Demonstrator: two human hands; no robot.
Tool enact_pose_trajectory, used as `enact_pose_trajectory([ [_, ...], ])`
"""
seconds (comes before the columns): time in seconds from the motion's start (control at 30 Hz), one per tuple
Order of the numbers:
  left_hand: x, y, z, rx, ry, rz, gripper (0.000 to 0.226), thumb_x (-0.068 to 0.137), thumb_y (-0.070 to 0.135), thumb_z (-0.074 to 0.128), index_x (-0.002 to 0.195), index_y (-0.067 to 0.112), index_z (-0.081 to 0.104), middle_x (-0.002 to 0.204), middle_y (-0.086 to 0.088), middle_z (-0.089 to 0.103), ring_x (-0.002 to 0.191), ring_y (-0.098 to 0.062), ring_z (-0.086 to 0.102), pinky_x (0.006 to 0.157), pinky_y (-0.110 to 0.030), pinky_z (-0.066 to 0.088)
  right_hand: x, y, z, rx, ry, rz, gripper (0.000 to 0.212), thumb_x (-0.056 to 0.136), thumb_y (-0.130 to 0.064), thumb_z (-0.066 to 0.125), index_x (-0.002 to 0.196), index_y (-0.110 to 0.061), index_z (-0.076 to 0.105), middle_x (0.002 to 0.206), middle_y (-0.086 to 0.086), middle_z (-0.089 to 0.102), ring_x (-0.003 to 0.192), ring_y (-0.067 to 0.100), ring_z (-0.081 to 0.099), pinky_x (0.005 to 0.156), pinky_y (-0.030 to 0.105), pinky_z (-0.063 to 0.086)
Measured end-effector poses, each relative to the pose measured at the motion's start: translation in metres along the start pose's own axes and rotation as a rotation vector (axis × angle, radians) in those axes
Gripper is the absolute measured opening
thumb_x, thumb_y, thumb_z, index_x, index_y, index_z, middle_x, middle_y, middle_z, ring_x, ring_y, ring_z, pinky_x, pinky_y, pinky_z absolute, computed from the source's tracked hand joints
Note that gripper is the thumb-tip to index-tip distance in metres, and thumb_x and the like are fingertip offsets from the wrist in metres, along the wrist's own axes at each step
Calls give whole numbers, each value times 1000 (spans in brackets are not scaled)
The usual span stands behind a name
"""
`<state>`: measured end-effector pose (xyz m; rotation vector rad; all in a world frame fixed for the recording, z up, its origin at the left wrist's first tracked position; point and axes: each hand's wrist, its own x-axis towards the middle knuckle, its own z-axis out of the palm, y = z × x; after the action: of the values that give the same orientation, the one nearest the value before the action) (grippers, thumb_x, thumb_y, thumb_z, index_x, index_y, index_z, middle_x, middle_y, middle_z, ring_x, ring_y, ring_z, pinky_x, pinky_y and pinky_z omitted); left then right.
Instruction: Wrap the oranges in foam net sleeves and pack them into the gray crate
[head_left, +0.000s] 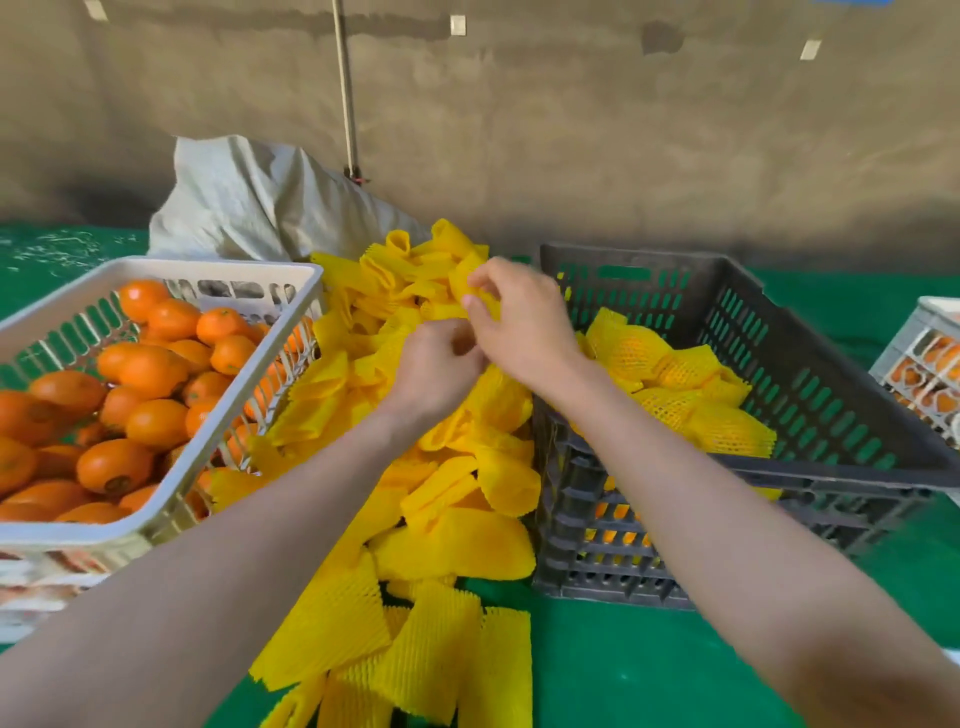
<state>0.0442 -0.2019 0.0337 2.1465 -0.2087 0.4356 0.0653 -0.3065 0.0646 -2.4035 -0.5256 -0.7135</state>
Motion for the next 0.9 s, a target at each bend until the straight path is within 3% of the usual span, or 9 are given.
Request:
enact_pose_trajectory([
  [0.1,-11,-29,-31,-6,-13,-127,8,83,4,62,82,3,70,74,-13,64,72,-21,57,68,-38,48,-23,-19,39,-43,-177,77,25,94,-18,51,115,-5,56,115,17,61,109,33,55,87,37,41],
  [0.27,-45,-75,-69,-129,-62,-314,10,90,20,65,95,12,67,84,-3,70,75,-17,67,75,-43,57,-56,-8,81,-382,-623,324,35,92,-9,47,125,2,47,130,22,51,120,39,49,93,40,43],
  [0.4,-65,-91,-85,-168,-113,-349,6,91,23,63,96,19,63,87,-2,69,82,-20,68,80,-47,55,-76,7,95,-581,-761,397,46,92,-8,46,136,-1,34,135,20,47,124,37,47,96,42,43],
  [0.47,-73,-95,-90,-166,-158,-360,15,92,24,62,105,17,63,89,-2,68,87,-22,67,81,-47,55,-80,8,96,-623,-778,382,46,92,-5,45,136,-2,32,133,20,49,122,38,49,94,43,43],
  [0.53,-78,-97,-93,-171,-209,-387,27,93,25,61,117,13,60,99,-2,66,95,-22,64,86,-46,54,-78,2,92,-520,-702,394,40,92,-6,44,132,-4,37,130,20,51,119,39,50,92,44,43],
  [0.7,-78,-92,-94,-335,-232,-511,60,89,33,65,139,11,40,128,-5,52,117,-25,51,100,-46,44,-73,-36,75,107,-381,389,40,93,-13,55,131,-10,43,127,14,52,117,32,50,90,34,42],
  [0.77,-76,-85,-94,-434,-282,-594,69,86,39,66,142,11,35,129,-5,49,119,-24,49,97,-42,45,-73,-52,70,270,-295,401,38,92,-10,57,128,-7,45,122,15,54,111,31,53,92,39,45],
  [0.83,-74,-83,-98,-491,-345,-619,57,87,39,65,133,15,42,119,-4,53,111,-25,54,88,-40,50,-74,-63,70,461,-257,452,38,91,-6,57,127,-6,46,122,19,55,112,34,54,95,42,46],
  [0.9,-74,-85,-104,-500,-298,-514,30,91,25,63,115,8,58,113,-9,64,102,-29,61,86,-44,53,-75,-72,71,630,-262,533,38,91,-4,57,127,-9,46,125,22,54,111,33,55,86,34,48],
])
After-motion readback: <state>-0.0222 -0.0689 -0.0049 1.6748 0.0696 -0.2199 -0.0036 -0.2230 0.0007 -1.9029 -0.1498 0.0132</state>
